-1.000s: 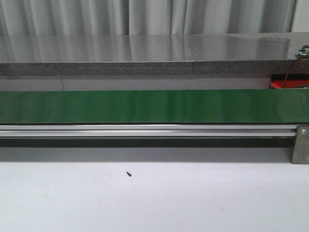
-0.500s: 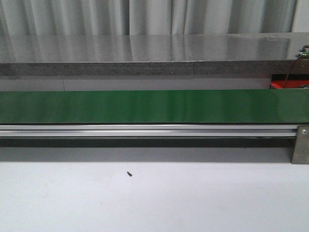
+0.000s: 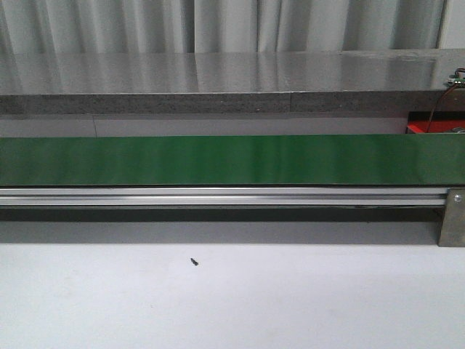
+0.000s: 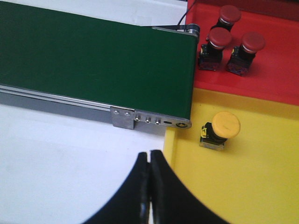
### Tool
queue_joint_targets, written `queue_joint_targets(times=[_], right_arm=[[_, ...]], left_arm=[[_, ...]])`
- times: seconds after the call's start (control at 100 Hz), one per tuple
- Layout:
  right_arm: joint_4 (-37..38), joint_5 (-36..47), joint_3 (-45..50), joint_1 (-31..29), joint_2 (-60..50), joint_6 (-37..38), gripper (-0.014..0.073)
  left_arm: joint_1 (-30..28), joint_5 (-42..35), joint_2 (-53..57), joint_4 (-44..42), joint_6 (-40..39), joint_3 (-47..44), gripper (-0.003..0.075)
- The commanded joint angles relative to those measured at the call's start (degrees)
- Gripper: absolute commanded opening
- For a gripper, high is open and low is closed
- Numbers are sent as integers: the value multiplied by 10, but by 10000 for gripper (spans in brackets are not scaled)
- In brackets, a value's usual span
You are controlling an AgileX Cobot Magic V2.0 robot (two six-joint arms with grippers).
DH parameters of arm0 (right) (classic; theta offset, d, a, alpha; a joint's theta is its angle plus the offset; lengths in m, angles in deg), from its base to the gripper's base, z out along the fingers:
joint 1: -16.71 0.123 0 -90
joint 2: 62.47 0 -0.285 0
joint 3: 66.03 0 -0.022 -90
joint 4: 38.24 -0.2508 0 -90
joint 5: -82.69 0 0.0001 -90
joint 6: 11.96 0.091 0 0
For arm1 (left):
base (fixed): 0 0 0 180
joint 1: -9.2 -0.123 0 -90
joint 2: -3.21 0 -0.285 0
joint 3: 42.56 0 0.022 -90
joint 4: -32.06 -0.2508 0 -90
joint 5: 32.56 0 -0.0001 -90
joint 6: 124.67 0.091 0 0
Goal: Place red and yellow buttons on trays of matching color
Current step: 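Set the yellow button on the belt and open the left gripper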
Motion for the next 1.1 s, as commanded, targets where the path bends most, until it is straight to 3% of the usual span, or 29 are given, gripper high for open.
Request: queue_joint_targets(times=[0.0,0.3,0.37,0.56,0.66,1.09], right_arm=[[-4,34,-13,-2,-2,0,-69],[-4,34,-13,-2,-2,0,-69],[-4,34,-13,-2,-2,0,-69],[-4,34,-13,-2,-2,0,-69],[-4,34,-13,-2,-2,0,-69],[-4,34,-13,-2,-2,0,-69]], left_arm=[[3,-39,31,-6,-3,1,63],[3,-52,31,-6,-1,-16,102],[3,-56,31,-3,3,-16,174],[3,-60,31,0,3,-16,468],[3,-64,33,8,3,-16,544],[7,-94,83,51,3,-9,557]])
